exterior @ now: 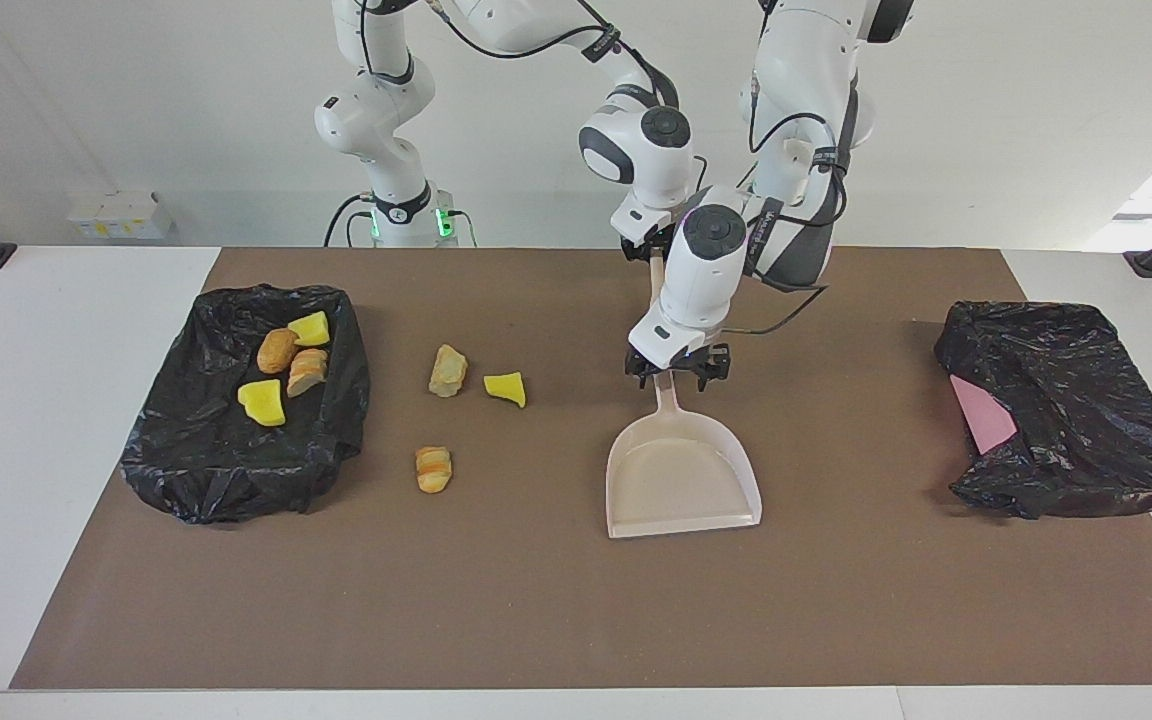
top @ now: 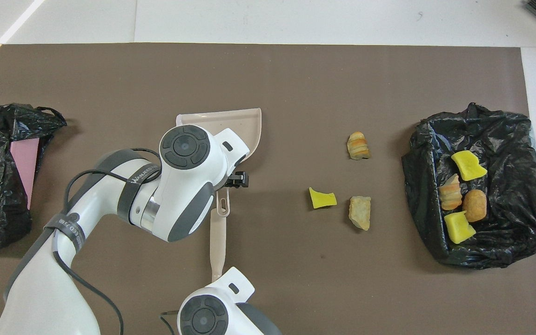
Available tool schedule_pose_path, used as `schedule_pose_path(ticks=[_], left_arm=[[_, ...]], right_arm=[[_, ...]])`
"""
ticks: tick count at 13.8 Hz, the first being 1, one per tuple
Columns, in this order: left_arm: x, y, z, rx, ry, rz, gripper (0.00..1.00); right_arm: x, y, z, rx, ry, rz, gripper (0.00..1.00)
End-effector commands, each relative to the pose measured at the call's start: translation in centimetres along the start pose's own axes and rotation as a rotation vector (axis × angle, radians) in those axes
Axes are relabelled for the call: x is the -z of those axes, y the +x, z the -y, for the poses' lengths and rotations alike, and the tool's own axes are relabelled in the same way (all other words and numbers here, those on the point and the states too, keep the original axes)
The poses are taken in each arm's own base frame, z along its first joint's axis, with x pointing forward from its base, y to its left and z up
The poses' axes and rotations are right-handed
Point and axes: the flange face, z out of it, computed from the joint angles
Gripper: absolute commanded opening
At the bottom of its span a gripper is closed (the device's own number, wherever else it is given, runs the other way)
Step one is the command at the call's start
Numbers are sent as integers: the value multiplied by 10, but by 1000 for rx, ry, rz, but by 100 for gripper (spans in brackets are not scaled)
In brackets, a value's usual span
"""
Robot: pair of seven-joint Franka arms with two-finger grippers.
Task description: Sweep and dump trash in bin
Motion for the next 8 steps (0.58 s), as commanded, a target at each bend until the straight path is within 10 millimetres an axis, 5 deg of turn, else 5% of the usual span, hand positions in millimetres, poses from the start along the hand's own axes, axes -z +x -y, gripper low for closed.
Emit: schedule_pose_path(ticks=[1, 2, 3, 5, 6, 7, 8], left_arm=[[1, -17, -3, 9, -4, -3, 74], [-2, -20, -3, 6, 0, 4, 73], [-1, -22, -3, 6, 0, 3, 73], [-1, -23, -4, 6, 0, 8, 64], [-2, -26, -5, 3, 2, 11, 24], [-4, -26, -4, -13, 5, 16, 0], [-1, -23, -2, -13, 2, 10, 0]], right_arm=[[7, 2, -2, -39, 14, -15, 0], [7, 2, -3, -40, 12, -16, 0], [6, 2, -3, -40, 12, -16, 34], [5, 2, -4, -40, 11, -15, 50], [5, 2, -4, -40, 11, -15, 51], [5, 3, -4, -43, 12, -16, 51], [6, 3, -4, -43, 14, -17, 50]])
